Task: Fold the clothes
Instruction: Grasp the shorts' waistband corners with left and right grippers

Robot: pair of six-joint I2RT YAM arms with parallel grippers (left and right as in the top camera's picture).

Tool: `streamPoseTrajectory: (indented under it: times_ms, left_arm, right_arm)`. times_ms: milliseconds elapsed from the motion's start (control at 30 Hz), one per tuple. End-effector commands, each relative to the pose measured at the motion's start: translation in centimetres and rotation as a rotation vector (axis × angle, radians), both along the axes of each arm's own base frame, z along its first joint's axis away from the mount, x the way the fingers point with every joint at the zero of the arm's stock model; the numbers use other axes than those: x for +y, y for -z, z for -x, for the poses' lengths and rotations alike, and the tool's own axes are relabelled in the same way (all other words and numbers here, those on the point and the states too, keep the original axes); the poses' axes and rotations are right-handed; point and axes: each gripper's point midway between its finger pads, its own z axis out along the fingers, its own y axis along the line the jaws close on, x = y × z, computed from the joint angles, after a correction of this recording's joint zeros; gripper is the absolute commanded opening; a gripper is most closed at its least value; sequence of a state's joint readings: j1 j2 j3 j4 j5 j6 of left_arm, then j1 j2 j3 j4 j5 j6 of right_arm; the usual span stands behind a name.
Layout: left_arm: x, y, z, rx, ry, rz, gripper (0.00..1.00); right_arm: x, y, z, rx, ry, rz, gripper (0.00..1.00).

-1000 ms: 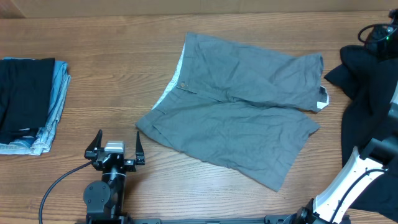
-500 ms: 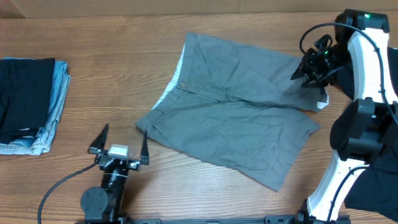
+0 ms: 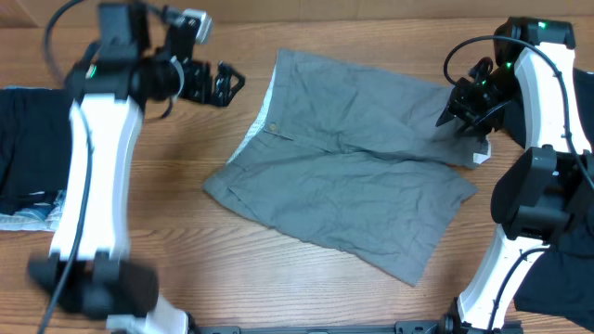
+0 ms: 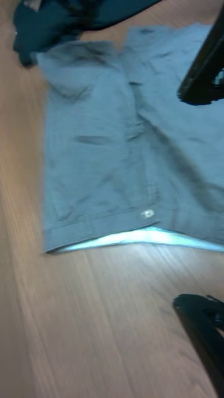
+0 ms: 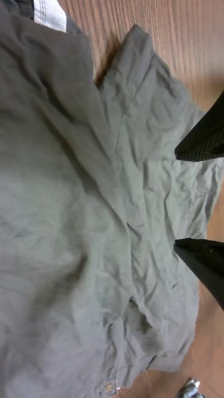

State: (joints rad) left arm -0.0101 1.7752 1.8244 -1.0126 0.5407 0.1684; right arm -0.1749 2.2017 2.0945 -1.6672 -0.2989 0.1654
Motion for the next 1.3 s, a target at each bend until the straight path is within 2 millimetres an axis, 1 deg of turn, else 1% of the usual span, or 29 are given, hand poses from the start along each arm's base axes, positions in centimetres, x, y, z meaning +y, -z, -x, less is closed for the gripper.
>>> streamPoseTrajectory:
  times_ms: [0,33,100,133,167,200,233,267,333,367,400,433,500,567,600,667,733,800,933,1000,1033,1067,1100,1133,1167,1200,1233,1267]
  left_arm:
    - [-4.7,3.0,-4.2,0.0,0.212,-0.038,1.0]
    - [-6.3,5.0,-4.4,0.0,0.291,-0.064,1.0]
    - [-8.6,8.1,-4.1,0.008,0.408,-0.104,1.0]
    - [-9.5,10.5,-4.2,0.038,0.435,-0.142,1.0]
    - [-9.7,12.3,-4.4,0.062,0.432,-0.187,1.0]
    - [-10.0,13.6,-4.6,0.075,0.439,-0.192,1.0]
    - [-9.9,14.2,-4.9,0.08,0.436,-0.203,1.0]
    - [-9.8,15.3,-5.7,0.072,0.426,-0.222,1.0]
    - [-9.0,16.9,-7.2,0.064,0.38,-0.256,1.0]
    - [-8.6,17.5,-8.0,0.053,0.364,-0.271,0.98]
    - [-8.5,17.7,-8.4,0.042,0.358,-0.272,0.84]
    - [-8.5,17.8,-9.0,0.03,0.343,-0.265,0.79]
    - [-8.7,18.8,-9.8,0.027,0.316,-0.255,0.63]
    - [-8.6,20.4,-10.3,0.056,0.275,-0.237,0.46]
    - [-8.4,21.6,-10.7,0.084,0.232,-0.218,0.45]
    - [-8.2,23.2,-11.2,0.12,0.177,-0.192,0.56]
    - [-8.2,24.4,-11.3,0.127,0.175,-0.193,0.69]
    - [-8.3,24.5,-11.5,0.123,0.172,-0.19,0.68]
    - [-8.3,24.5,-11.6,0.119,0.174,-0.186,0.41]
    - [-8.3,24.5,-11.6,0.12,0.174,-0.185,0.36]
    - [-8.4,24.4,-11.5,0.121,0.176,-0.183,0.32]
    - [-8.5,24.4,-11.5,0.124,0.175,-0.175,0.24]
    - [-8.5,24.4,-11.5,0.128,0.168,-0.17,0.15]
    - [-8.5,24.3,-11.5,0.126,0.167,-0.17,0.08]
    - [-8.5,24.0,-11.6,0.122,0.167,-0.17,0.04]
    - [-8.5,23.7,-11.7,0.117,0.166,-0.169,0.04]
    - [-8.6,23.1,-12.1,0.103,0.166,-0.167,0.04]
    - [-8.6,22.7,-12.3,0.093,0.164,-0.166,0.04]
  right_arm:
    - [-0.3,-0.9,-0.3,-0.037,0.012,0.027,0.46]
    - [-0.3,-0.9,-0.4,-0.039,0.012,0.032,0.47]
    - [-0.6,-0.8,-0.3,-0.036,0.01,0.046,0.47]
    - [-0.8,-0.8,-0.2,-0.034,0.008,0.061,0.47]
    - [-1.0,-0.7,-0.2,-0.032,0.007,0.072,0.47]
    - [-1.1,-0.7,-0.2,-0.031,0.006,0.077,0.47]
    - [-1.2,-0.7,-0.2,-0.029,0.005,0.082,0.47]
    - [-1.2,-0.7,-0.1,-0.025,0.004,0.087,0.47]
    - [-1.3,-0.6,0.0,-0.024,0.004,0.089,0.47]
    - [-1.3,-0.6,0.0,-0.024,0.003,0.089,0.47]
    - [-1.3,-0.6,0.0,-0.024,0.003,0.089,0.47]
    - [-1.3,-0.6,0.0,-0.025,0.0,0.089,0.47]
    - [-1.4,-0.6,0.0,-0.024,0.0,0.095,0.47]
    - [-1.6,-0.6,0.1,-0.017,-0.003,0.111,0.48]
    - [-1.6,-0.6,0.1,-0.017,-0.003,0.111,0.47]
    - [-1.6,-0.6,0.1,-0.017,-0.003,0.111,0.48]
    - [-1.7,-0.6,0.1,-0.017,-0.003,0.112,0.47]
    - [-1.7,-0.6,0.1,-0.017,-0.003,0.113,0.48]
    - [-1.7,-0.6,0.1,-0.018,-0.003,0.114,0.48]
    - [-1.7,-0.6,0.1,-0.018,-0.003,0.114,0.48]
    - [-1.7,-0.6,0.1,-0.018,-0.003,0.114,0.47]
    - [-1.7,-0.6,0.1,-0.018,-0.003,0.114,0.47]
    - [-1.7,-0.6,0.1,-0.018,-0.003,0.114,0.47]
    - [-1.7,-0.5,0.0,-0.022,-0.003,0.114,0.45]
    - [-1.7,-0.6,0.0,-0.022,-0.003,0.114,0.4]
    - [-1.7,-0.6,0.1,-0.02,-0.003,0.112,0.38]
    - [-1.5,-1.3,0.6,-0.02,-0.002,0.109,0.34]
    - [-1.5,-2.2,0.8,-0.036,-0.002,0.113,0.33]
